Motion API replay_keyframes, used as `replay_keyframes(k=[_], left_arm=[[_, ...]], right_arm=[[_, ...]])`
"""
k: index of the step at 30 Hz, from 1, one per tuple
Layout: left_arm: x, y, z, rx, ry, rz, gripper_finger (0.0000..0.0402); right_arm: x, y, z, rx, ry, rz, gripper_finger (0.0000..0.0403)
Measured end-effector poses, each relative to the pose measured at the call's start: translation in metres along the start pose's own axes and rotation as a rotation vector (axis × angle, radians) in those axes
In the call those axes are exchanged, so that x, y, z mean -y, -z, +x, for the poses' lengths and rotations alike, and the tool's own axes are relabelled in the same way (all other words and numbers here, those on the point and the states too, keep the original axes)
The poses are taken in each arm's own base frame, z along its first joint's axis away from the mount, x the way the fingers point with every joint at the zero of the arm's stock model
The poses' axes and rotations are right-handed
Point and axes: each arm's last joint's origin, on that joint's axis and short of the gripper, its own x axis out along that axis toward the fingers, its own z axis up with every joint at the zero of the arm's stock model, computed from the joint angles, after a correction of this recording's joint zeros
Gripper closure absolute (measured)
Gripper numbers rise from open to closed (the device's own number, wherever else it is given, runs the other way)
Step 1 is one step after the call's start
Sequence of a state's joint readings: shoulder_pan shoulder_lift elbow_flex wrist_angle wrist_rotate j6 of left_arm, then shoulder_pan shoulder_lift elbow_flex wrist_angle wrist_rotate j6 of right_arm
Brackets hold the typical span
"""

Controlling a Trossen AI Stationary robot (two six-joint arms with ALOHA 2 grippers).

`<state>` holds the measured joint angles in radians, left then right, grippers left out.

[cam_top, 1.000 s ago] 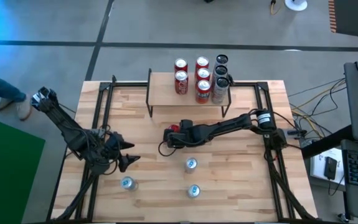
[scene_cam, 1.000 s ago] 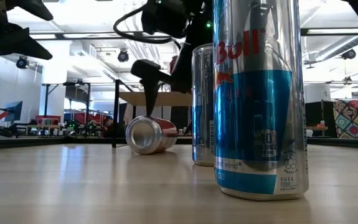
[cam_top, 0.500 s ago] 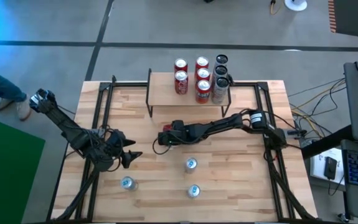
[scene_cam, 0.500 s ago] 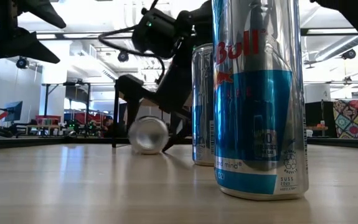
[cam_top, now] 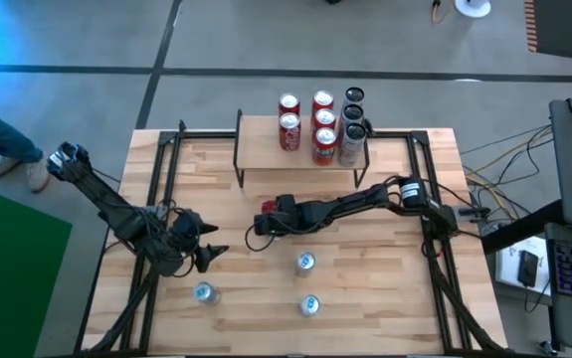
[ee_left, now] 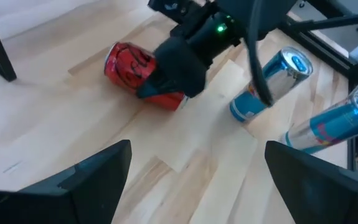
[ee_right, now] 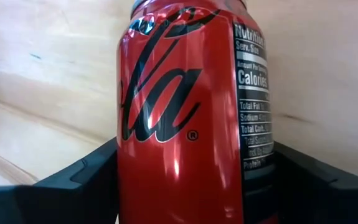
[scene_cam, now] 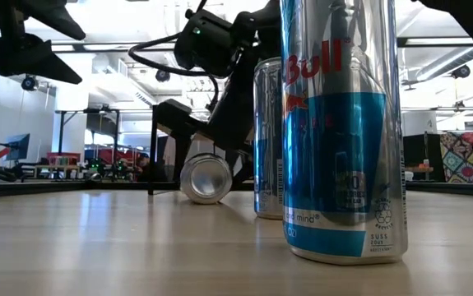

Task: Place canned beverage on shelf
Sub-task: Put the red black soda can aligned with the other red black and red white soda cans on the shelf

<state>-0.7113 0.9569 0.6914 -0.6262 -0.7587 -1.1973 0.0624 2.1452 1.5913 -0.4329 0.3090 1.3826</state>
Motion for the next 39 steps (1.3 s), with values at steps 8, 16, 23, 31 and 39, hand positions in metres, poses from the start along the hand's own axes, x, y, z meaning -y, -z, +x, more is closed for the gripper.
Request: replay_keyframes(k=[8, 16, 23, 31, 39], left_arm=[[0.002, -0.016, -0.003, 0.066, 0.070, 0.059, 0.0047], [-0.003, -0.044, -0.012, 0.170, 0.150, 0.187, 0.0047], [0.009, -0.081, -0.015, 0.365, 0.380, 0.232, 0.0047], [-0.004, -0.111, -0.004, 0.476, 0.383, 0.088, 0.0047], [-0.001, -0.121, 0.018, 0.463, 0.467, 0.092, 0.0047]], right_arm=[[-0.005, -0.001, -0.077, 0.125, 0.044, -0.211, 0.0106], [-0.002, 0.009, -0.164, 0.299, -0.139, -0.379, 0.0106], [-0.001, 0.010, -0.204, 0.462, -0.418, -0.556, 0.0106], [-0.008, 0.009, -0.209, 0.597, -0.472, -0.739, 0.0106], [-0.019, 0.002, -0.213, 0.662, -0.474, -0.794, 0.0106]])
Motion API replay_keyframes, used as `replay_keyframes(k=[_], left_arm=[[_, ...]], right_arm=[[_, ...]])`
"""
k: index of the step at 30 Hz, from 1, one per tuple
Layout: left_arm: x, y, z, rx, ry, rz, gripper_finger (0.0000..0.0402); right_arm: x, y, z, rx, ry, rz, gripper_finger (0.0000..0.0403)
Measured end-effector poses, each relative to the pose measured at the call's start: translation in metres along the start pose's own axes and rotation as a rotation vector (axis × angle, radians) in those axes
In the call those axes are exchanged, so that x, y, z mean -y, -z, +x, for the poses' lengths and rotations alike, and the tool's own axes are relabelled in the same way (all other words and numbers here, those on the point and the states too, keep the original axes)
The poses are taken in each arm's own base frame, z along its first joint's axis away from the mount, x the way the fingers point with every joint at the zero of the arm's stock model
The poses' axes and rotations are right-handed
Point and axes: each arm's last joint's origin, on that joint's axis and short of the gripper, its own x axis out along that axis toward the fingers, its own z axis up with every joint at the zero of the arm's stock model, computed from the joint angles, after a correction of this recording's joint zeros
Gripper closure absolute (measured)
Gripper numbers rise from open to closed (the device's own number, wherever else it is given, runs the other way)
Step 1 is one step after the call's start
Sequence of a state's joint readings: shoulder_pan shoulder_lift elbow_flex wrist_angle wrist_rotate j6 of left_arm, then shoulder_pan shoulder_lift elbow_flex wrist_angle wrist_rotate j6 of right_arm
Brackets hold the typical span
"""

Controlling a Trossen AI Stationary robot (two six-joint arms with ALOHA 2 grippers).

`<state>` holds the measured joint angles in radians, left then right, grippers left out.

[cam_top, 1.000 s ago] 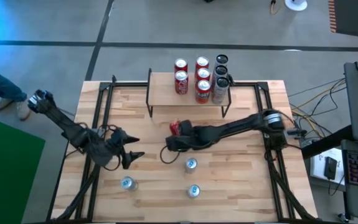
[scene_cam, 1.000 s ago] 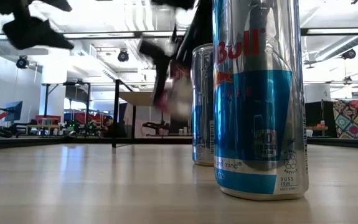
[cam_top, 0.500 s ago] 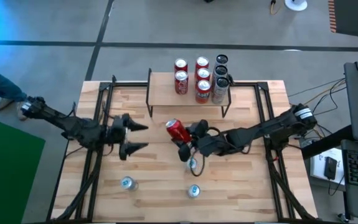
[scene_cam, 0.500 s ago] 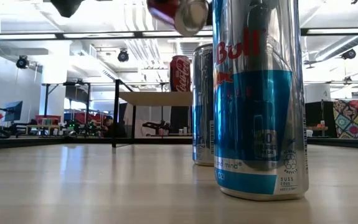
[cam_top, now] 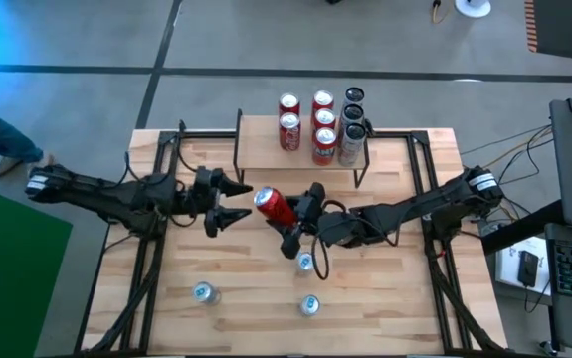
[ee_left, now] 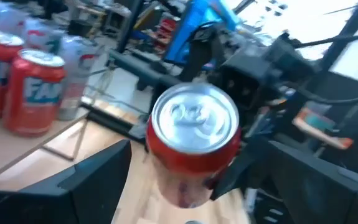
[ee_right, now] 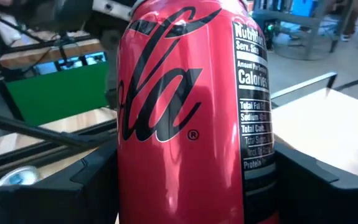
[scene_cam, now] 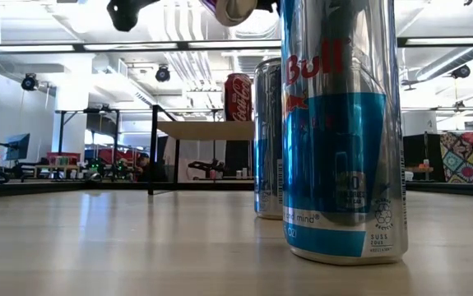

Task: Place canned beverage on shelf
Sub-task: Put the red black soda can aligned with the other red black and red white soda cans on the shelf

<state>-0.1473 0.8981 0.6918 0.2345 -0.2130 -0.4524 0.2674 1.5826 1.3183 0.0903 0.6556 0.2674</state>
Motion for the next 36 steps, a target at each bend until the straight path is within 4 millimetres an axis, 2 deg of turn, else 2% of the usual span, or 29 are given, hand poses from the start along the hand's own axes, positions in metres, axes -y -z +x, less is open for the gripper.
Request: replay_keyframes(k=[8, 13, 19, 26, 31, 34, 36], left_arm=[[0.000, 0.004, 0.017, 0.053, 0.017, 0.066, 0.0046], [-0.003, 0.010, 0.030, 0.049, 0.022, 0.036, 0.0046], [-0.002, 0.007, 0.035, 0.112, 0.043, 0.019, 0.0046], [-0.001, 0.006, 0.050, 0.049, 0.076, 0.015, 0.0048], [0.004, -0.001, 0.063, -0.001, 0.056, 0.047, 0.0075], [0.008, -0.007, 0.066, -0.046, 0.035, 0.076, 0.0111], [0.009, -0.010, 0.066, -0.067, 0.027, 0.083, 0.0117]], right_arm=[[0.004, -0.004, 0.004, 0.021, 0.003, -0.017, 0.0106], [0.004, -0.011, 0.003, 0.070, -0.006, -0.041, 0.0106], [0.004, -0.011, 0.004, 0.058, -0.046, -0.056, 0.0106], [0.005, -0.011, 0.004, 0.063, -0.051, -0.057, 0.0106], [0.005, -0.012, 0.004, 0.064, -0.051, -0.063, 0.0106], [0.004, -0.012, 0.004, 0.064, -0.050, -0.060, 0.0106], [0.004, -0.012, 0.004, 0.068, -0.051, -0.057, 0.0106]])
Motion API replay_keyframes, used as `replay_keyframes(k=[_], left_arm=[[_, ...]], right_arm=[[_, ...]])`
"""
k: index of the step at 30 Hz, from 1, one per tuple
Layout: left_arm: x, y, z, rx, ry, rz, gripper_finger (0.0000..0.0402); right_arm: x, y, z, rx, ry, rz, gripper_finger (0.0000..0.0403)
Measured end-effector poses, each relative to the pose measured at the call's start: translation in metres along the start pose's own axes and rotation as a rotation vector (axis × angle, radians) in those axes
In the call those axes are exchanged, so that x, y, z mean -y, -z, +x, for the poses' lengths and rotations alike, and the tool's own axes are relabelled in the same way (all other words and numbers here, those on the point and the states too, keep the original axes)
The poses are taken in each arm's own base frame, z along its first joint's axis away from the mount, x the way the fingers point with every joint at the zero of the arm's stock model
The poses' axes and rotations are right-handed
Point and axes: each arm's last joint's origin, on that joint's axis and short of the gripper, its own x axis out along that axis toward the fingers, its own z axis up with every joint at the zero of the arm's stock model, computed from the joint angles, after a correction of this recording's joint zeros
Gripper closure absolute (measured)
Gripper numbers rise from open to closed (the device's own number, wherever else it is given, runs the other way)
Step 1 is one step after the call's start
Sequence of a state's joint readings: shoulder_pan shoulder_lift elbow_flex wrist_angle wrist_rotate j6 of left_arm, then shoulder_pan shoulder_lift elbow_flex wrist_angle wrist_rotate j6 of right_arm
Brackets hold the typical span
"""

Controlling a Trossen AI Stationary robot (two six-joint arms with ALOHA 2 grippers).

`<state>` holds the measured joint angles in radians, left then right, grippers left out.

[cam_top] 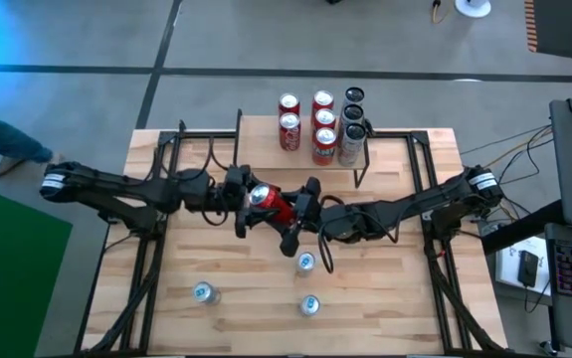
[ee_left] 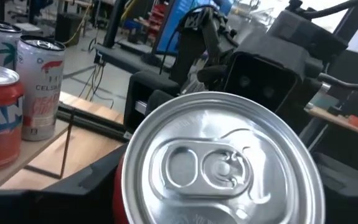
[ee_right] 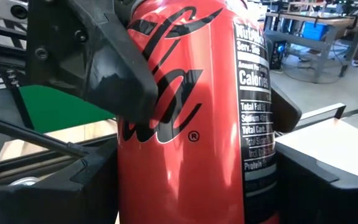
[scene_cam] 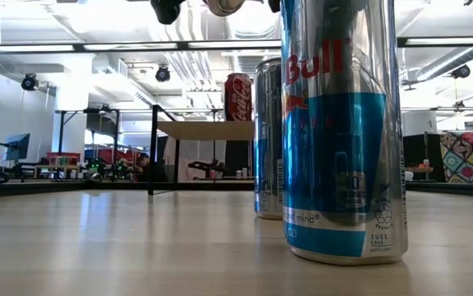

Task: Place canned beverage on shelf
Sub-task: Put the red black soda can aligned with the other red black and red white soda cans on the shelf

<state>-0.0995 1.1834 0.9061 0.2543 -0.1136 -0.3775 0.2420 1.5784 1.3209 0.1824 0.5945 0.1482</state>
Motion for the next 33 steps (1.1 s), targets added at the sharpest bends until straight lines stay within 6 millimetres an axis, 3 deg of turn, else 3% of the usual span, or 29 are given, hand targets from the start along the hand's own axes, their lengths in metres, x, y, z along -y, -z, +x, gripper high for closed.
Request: replay_keyframes(k=[8, 12, 16, 21, 25, 33], left_arm=[[0.001, -0.007, -0.012, -0.022, -0.022, -0.002, 0.0110], [-0.002, -0.008, -0.015, -0.039, -0.049, 0.003, 0.0117], [-0.013, -0.013, -0.017, -0.139, -0.155, 0.059, 0.0118], [-0.021, -0.030, -0.013, -0.272, -0.244, 0.151, 0.0118], [-0.031, -0.043, 0.001, -0.296, -0.281, 0.230, 0.0118], [-0.077, -0.047, 0.046, -0.405, -0.429, 0.250, 0.0118]], right_arm=[[-0.001, -0.002, 0.001, 0.014, -0.029, 0.025, 0.0105], [0.002, 0.000, 0.004, 0.007, -0.012, 0.062, 0.0081], [0.008, 0.001, 0.002, 0.005, 0.111, 0.179, 0.0044], [0.014, -0.007, -0.005, -0.069, 0.245, 0.205, 0.0036], [0.019, -0.017, -0.014, -0.146, 0.331, 0.215, 0.0036], [0.037, -0.053, -0.050, -0.241, 0.478, 0.293, 0.0035]])
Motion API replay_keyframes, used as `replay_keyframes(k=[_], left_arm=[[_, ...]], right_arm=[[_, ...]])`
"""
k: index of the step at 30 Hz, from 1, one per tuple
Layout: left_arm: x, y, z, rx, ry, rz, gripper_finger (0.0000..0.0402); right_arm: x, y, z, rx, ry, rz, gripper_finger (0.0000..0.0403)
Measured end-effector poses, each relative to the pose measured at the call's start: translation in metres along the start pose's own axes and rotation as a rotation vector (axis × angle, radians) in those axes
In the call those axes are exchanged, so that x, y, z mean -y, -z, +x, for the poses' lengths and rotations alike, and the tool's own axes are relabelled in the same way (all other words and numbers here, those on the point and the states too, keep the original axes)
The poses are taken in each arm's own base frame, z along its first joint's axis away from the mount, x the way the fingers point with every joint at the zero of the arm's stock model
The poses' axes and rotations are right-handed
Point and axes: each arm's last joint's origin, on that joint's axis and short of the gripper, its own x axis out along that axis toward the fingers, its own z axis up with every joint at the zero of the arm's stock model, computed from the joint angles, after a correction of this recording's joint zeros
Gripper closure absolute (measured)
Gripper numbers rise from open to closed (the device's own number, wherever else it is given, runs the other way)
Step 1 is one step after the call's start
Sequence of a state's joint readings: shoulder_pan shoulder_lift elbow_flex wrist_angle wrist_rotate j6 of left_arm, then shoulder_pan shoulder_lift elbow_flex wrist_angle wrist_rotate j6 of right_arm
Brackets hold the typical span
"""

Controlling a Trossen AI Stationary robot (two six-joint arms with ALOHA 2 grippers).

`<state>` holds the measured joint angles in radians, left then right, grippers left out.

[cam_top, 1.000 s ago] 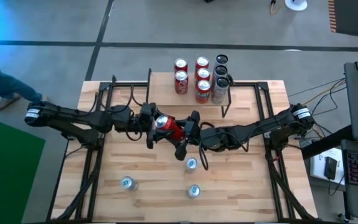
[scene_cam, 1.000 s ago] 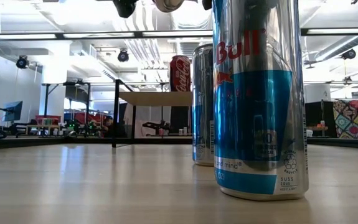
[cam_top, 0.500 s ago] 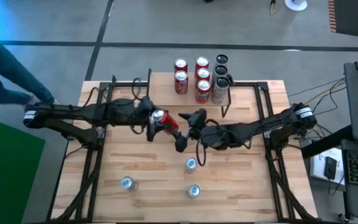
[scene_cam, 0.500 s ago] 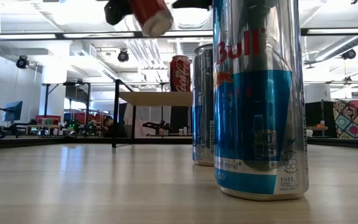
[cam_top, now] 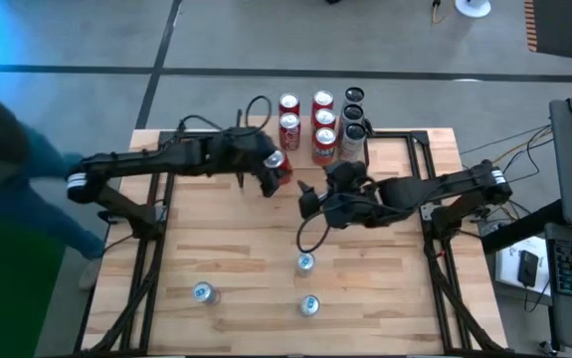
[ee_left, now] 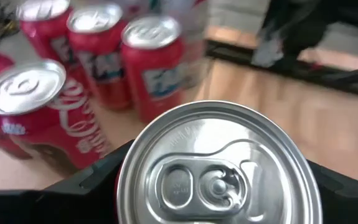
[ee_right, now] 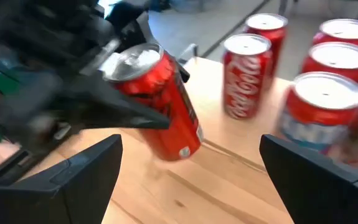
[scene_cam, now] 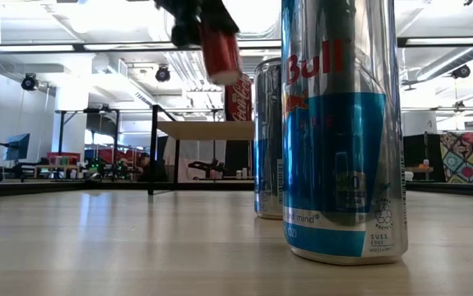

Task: Place canned beverage on shelf
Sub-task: Put the red black soda can aligned with the other red black and red white soda cans on the shelf

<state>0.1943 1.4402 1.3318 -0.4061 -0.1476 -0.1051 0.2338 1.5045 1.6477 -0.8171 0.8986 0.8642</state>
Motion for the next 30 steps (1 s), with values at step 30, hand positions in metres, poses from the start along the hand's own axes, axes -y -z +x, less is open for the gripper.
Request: replay_keyframes(k=[30], left_arm=[[-0.034, -0.003, 0.073, -0.048, -0.280, -0.063, 0.0072]], right_arm=[[0.057, -0.013, -0.035, 0.069, 0.213, -0.025, 0.0035]])
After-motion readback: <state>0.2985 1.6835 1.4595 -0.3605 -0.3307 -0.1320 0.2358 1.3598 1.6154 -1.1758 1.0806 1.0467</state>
